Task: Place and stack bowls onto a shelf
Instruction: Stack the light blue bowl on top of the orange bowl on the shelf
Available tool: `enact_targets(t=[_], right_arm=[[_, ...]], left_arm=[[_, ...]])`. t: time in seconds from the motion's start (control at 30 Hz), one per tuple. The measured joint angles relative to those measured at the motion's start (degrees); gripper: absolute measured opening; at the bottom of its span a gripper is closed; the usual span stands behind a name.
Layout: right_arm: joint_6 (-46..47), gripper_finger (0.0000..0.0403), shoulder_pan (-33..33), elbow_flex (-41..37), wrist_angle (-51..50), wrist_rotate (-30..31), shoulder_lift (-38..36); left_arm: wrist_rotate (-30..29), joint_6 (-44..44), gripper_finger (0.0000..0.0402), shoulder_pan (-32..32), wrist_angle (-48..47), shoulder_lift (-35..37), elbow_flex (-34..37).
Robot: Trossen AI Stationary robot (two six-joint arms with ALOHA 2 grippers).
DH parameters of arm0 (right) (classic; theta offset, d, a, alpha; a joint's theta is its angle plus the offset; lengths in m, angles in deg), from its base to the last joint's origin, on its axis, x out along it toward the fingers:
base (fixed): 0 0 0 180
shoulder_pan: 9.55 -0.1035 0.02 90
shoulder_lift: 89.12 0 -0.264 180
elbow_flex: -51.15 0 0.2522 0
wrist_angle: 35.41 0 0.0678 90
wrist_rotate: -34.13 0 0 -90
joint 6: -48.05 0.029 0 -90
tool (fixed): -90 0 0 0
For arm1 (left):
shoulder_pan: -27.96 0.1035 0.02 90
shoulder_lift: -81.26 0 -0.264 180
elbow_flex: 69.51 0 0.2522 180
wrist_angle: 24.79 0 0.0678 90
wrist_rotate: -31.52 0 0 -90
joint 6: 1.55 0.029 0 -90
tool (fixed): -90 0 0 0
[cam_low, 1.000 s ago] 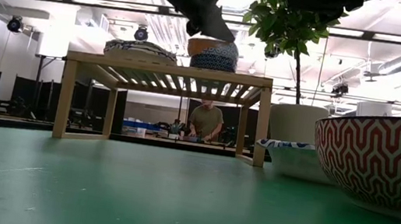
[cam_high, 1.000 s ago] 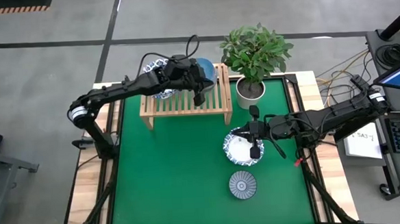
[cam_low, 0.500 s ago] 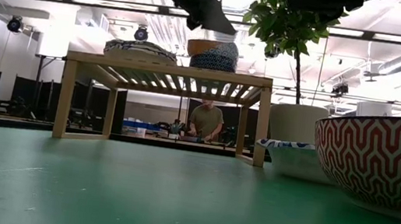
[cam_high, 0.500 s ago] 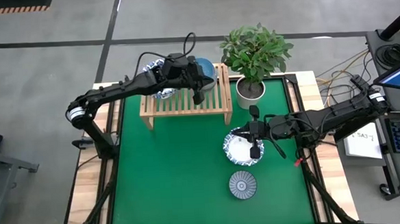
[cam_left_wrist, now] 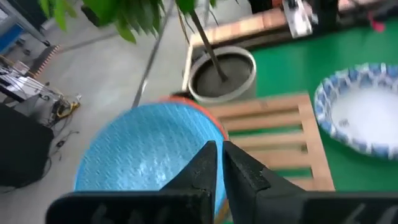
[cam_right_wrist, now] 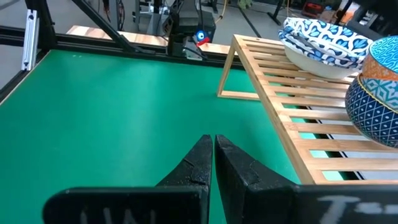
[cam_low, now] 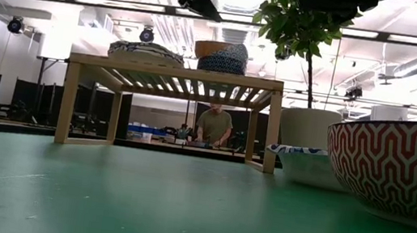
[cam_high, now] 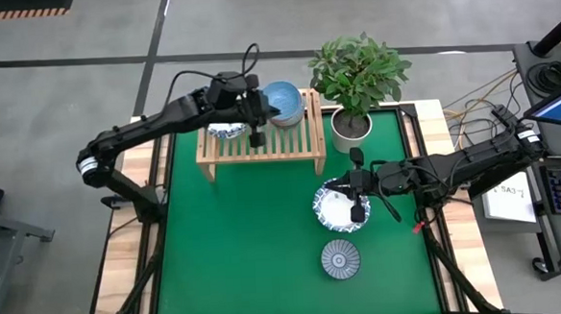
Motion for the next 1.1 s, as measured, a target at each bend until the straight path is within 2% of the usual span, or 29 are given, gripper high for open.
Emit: enact_targets(t=[0.1, 0.23, 0.4, 0.5, 0.77, 1.1], right_arm=[[0.0, 0.0009, 0.0, 0.0, 0.0, 0.7, 0.0], [-0.2, 0.0009, 0.0, 0.0, 0.0, 1.4, 0.0], [-0.7, 0.0009, 0.0, 0.0, 0.2, 1.4, 0.0], [-0.7, 0.0009, 0.0, 0.0, 0.2, 1.4, 0.0], [-1.4, 0.0009, 0.0, 0.0, 0.1, 1.4, 0.0], [-1.5, 0.0009, 0.0, 0.0, -0.9, 1.4, 0.0]], left_arm=[[-0.3, 2.2, 0.0032, 0.2, -3.8, -0.3, 0.0], [-0.4, 3.2, 0.0083, 0.3, -4.1, -1.4, 0.0], [-0.4, 1.4, 0.0148, 0.4, 0.7, -2.7, 0.0], [0.0, -2.5, 0.0168, 0.4, 7.1, -3.4, 0.0], [0.0, -10.9, 0.0160, 0.4, 18.0, -8.5, 0.0], [-1.4, -12.5, 0.0133, 0.4, 15.3, -11.2, 0.0]])
